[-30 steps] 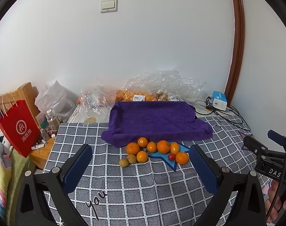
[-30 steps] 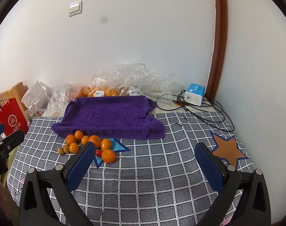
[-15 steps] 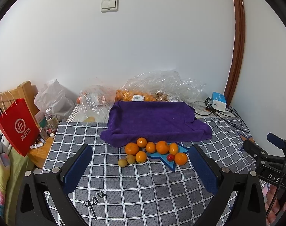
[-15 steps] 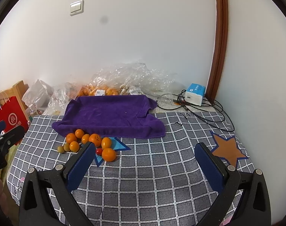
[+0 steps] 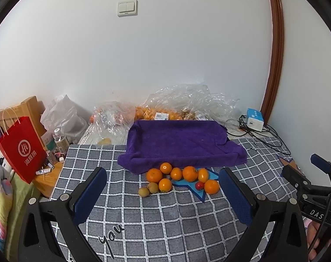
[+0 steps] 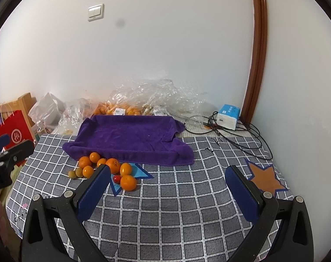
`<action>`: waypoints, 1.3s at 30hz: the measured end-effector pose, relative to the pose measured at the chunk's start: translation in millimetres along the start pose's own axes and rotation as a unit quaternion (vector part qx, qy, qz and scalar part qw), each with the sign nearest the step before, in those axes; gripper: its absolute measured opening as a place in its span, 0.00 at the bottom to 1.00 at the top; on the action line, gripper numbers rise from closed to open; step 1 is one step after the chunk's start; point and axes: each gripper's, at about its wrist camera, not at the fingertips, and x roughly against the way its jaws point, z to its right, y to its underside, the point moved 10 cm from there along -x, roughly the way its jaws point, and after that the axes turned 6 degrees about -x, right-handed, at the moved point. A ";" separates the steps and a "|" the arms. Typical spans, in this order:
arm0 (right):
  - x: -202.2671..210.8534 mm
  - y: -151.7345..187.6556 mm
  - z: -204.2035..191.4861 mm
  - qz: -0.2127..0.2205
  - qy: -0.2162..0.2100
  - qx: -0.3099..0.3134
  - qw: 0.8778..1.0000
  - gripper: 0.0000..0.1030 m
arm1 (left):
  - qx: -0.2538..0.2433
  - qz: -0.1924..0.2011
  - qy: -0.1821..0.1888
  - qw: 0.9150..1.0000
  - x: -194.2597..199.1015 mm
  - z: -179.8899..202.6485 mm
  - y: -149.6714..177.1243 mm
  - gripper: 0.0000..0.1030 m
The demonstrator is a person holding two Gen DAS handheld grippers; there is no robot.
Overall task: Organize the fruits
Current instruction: 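Grasp a large orange with the right gripper while the left gripper grasps a brown round fruit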
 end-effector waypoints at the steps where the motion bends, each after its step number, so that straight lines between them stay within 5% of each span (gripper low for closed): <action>1: -3.3 1.1 0.1 -0.001 0.001 0.001 1.000 1.00 | 0.003 0.003 0.003 1.000 -2.1 -1.0 -0.2 1.00; 16: -96.0 55.8 -19.4 -0.081 -0.039 0.009 0.996 0.99 | 0.043 -0.058 -0.008 0.997 -80.7 -47.8 60.8 0.99; 25: -145.1 84.4 -52.0 -0.122 -0.096 0.016 0.988 0.69 | 0.051 -0.121 0.004 0.991 -124.9 -66.9 109.3 0.97; 34: -182.0 105.9 -78.0 -0.166 -0.126 0.042 0.977 0.63 | 0.044 -0.139 0.020 0.989 -145.1 -64.6 129.9 0.90; 39: -185.9 108.2 -81.9 -0.165 -0.126 0.055 0.977 0.40 | 0.055 -0.144 0.030 0.988 -154.2 -56.9 126.2 0.83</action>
